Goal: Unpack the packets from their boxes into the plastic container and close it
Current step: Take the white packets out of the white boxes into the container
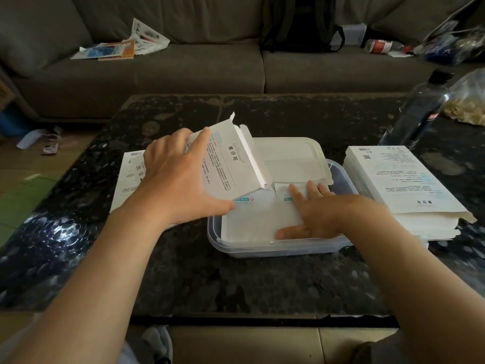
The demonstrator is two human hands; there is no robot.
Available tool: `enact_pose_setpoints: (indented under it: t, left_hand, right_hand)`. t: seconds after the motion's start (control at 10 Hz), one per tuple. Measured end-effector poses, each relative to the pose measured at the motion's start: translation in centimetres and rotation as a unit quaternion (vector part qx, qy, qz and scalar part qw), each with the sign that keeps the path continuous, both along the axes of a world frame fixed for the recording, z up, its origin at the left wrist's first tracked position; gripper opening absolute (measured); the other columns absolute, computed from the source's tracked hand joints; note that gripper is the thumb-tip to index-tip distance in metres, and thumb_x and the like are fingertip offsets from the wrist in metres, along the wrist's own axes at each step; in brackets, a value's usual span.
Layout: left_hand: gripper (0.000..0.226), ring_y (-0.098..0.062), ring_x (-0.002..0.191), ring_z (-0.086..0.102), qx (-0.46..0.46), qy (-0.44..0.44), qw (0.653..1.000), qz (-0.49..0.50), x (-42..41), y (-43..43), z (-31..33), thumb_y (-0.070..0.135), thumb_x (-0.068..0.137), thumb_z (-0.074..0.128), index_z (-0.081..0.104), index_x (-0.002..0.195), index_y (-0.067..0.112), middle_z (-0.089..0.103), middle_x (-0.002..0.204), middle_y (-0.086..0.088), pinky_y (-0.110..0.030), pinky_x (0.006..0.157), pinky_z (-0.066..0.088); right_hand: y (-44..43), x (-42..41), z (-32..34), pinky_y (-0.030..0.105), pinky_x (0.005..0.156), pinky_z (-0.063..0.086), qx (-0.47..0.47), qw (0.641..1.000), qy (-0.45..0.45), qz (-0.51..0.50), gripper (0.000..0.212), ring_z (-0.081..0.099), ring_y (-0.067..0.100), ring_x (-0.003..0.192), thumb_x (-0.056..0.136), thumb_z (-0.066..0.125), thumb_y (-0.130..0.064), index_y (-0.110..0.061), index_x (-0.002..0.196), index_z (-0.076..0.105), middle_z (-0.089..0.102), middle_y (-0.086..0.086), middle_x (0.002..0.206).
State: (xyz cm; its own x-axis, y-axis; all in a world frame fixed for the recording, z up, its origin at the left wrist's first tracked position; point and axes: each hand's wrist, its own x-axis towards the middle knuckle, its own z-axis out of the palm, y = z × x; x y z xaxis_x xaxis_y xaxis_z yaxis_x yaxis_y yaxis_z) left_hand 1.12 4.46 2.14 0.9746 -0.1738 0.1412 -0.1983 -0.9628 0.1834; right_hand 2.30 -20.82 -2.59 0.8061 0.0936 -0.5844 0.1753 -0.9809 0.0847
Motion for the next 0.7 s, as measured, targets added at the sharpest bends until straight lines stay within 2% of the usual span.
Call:
enact_pose_setpoints:
  t: [0.3,0.6,0.7]
  left_hand:
    - [0.131,-0.026,0.142,0.016,0.005,0.001,1.000,0.001,-0.11,-0.04,-0.03,0.075,0.056,0.079,0.005,0.154,0.031,0.017,0.155,0.000,-0.049,0.118,0.016]
    - [0.131,-0.026,0.141,0.016,0.005,-0.001,1.000,-0.006,-0.05,0.04,-0.16,0.075,0.056,0.079,0.005,0.154,0.031,0.018,0.154,0.000,-0.048,0.117,0.016]
    - [0.130,-0.026,0.141,0.016,0.005,-0.001,1.000,-0.008,0.03,0.04,-0.17,0.075,0.056,0.079,0.005,0.154,0.031,0.018,0.154,0.001,-0.048,0.117,0.016]
  right_hand:
    - [-0.22,0.03,-0.68,0.054,0.123,0.008,0.020,1.000,0.004,-0.012,0.123,-0.016,0.038,0.153,0.072,0.040,-0.089,-0.029,0.154,-0.029,-0.027,0.011,0.165]
    - [-0.01,-0.47,-0.44,0.055,0.122,0.017,0.030,0.998,-0.053,0.002,0.121,-0.001,0.042,0.154,0.072,0.045,-0.089,-0.027,0.159,-0.012,-0.004,0.011,0.168]
    - [-0.02,-0.42,-0.63,0.055,0.122,0.014,0.022,0.999,-0.043,-0.001,0.119,-0.004,0.042,0.154,0.074,0.044,-0.088,-0.028,0.158,-0.016,-0.010,0.012,0.168]
